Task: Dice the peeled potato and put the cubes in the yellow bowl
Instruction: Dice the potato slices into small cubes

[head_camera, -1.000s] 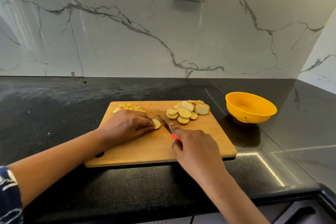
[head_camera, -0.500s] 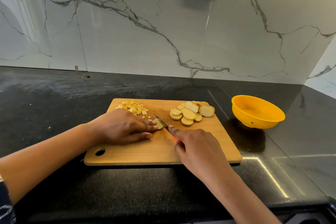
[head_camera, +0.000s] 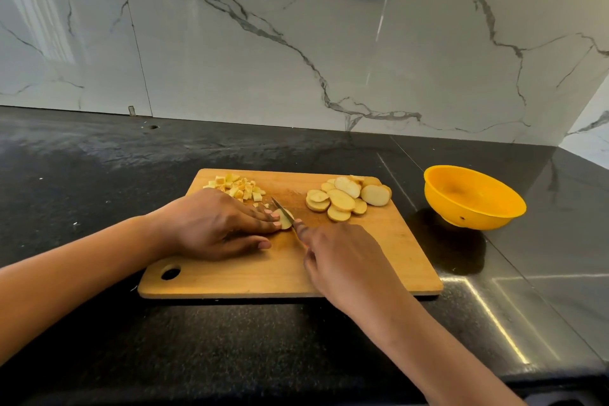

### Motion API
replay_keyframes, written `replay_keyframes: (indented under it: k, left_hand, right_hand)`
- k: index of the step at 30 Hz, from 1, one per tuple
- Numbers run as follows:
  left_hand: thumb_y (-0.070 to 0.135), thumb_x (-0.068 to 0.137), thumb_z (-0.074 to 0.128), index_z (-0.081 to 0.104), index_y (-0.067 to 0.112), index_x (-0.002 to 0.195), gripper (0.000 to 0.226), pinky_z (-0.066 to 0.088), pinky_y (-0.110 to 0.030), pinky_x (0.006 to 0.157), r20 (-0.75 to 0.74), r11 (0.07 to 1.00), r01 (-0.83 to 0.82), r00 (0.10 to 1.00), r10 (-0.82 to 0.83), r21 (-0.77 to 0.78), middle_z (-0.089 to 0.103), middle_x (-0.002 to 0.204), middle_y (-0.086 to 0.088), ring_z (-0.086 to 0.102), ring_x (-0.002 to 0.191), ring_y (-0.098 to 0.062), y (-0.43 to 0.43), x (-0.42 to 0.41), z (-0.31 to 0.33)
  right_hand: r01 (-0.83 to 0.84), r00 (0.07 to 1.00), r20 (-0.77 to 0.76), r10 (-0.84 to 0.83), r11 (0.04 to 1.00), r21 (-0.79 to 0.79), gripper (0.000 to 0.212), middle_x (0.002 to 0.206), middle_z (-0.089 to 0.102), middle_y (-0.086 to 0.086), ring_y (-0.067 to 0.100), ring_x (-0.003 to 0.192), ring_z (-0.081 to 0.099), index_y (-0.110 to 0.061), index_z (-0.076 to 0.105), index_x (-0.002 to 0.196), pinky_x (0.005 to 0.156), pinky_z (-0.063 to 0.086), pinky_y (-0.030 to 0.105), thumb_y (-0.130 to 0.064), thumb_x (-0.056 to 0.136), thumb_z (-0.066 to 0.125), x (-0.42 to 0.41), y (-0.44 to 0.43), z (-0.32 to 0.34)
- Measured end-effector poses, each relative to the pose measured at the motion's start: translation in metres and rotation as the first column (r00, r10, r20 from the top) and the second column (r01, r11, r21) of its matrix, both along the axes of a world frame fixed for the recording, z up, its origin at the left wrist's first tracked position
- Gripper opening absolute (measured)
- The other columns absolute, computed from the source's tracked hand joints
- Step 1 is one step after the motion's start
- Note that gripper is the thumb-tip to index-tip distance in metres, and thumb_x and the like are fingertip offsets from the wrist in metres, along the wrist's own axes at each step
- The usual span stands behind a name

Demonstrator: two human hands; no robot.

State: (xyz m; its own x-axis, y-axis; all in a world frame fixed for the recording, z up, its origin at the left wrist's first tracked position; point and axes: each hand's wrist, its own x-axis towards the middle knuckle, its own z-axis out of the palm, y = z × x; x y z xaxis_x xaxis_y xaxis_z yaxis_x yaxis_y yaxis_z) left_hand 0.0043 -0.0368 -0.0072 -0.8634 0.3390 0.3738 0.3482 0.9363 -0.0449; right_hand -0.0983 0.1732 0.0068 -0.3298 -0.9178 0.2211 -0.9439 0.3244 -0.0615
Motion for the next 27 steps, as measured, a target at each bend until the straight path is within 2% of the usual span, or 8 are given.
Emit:
replay_keyframes:
  k: [4, 10, 14, 18, 24, 27]
  left_hand:
    - [0.049, 0.097, 0.038, 0.064, 0.021, 0.12, 0.045, 0.057, -0.029, 0.08, -0.001, 1.0, -0.003, 1.0, 0.003, -0.007, 0.064, 0.12, 0.008, 0.058, 0.111, 0.0, -0.001, 0.001, -0.001]
    - [0.044, 0.097, 0.043, 0.067, 0.02, 0.117, 0.039, 0.059, -0.03, 0.073, -0.051, 1.0, -0.021, 0.998, 0.021, -0.001, 0.067, 0.116, 0.006, 0.062, 0.106, -0.004, 0.001, 0.002, -0.006]
    - [0.045, 0.097, 0.043, 0.068, 0.021, 0.115, 0.039, 0.059, -0.029, 0.073, -0.069, 0.999, -0.041, 0.997, 0.04, -0.008, 0.067, 0.116, 0.007, 0.062, 0.106, -0.003, 0.002, 0.005, -0.006]
    - [0.049, 0.097, 0.041, 0.068, 0.022, 0.115, 0.042, 0.059, -0.03, 0.071, -0.062, 0.999, -0.049, 0.997, 0.048, -0.006, 0.068, 0.115, 0.006, 0.063, 0.105, -0.005, 0.002, 0.005, -0.006]
    - [0.049, 0.097, 0.041, 0.069, 0.021, 0.114, 0.042, 0.059, -0.029, 0.07, -0.06, 0.999, -0.046, 0.997, 0.045, -0.017, 0.069, 0.112, 0.006, 0.064, 0.103, -0.004, 0.003, 0.005, -0.005]
    - [0.049, 0.097, 0.041, 0.069, 0.021, 0.114, 0.043, 0.059, -0.03, 0.071, -0.053, 0.999, -0.044, 0.998, 0.043, -0.012, 0.069, 0.112, 0.007, 0.064, 0.103, -0.004, 0.003, 0.005, -0.004]
  right_hand:
    - [-0.017, 1.0, 0.016, 0.017, 1.0, 0.013, 0.052, 0.104, 0.058, -0.005, 0.015, 0.089, 0.051, -0.032, 0.016, 0.151, 0.071, 0.041, 0.028, -0.031, 0.102, 0.033, 0.01, 0.032, -0.001]
    - [0.035, 0.998, 0.063, -0.029, 0.996, -0.083, 0.05, 0.106, 0.061, -0.009, 0.011, 0.088, 0.051, -0.036, 0.023, 0.15, 0.07, 0.039, 0.026, -0.035, 0.101, 0.034, 0.009, 0.034, -0.002]
    - [0.081, 0.993, 0.101, -0.068, 0.988, -0.132, 0.05, 0.102, 0.062, -0.01, 0.01, 0.087, 0.055, -0.036, 0.023, 0.149, 0.074, 0.048, 0.028, -0.035, 0.101, 0.036, 0.009, 0.027, -0.004]
    - [0.071, 0.995, 0.08, -0.06, 0.988, -0.134, 0.049, 0.101, 0.061, -0.01, 0.012, 0.088, 0.056, -0.038, 0.024, 0.149, 0.075, 0.05, 0.03, -0.035, 0.101, 0.036, 0.014, 0.021, -0.006]
    - [0.072, 0.997, -0.03, -0.073, 0.996, -0.046, 0.05, 0.107, 0.06, -0.003, 0.016, 0.091, 0.054, -0.033, 0.022, 0.15, 0.067, 0.04, 0.029, -0.031, 0.102, 0.034, 0.013, 0.014, -0.006]
    - [0.054, 0.995, -0.087, -0.05, 0.997, 0.051, 0.054, 0.108, 0.058, 0.003, 0.02, 0.091, 0.053, -0.023, 0.018, 0.152, 0.052, 0.031, 0.026, -0.021, 0.102, 0.038, 0.017, 0.002, -0.005]
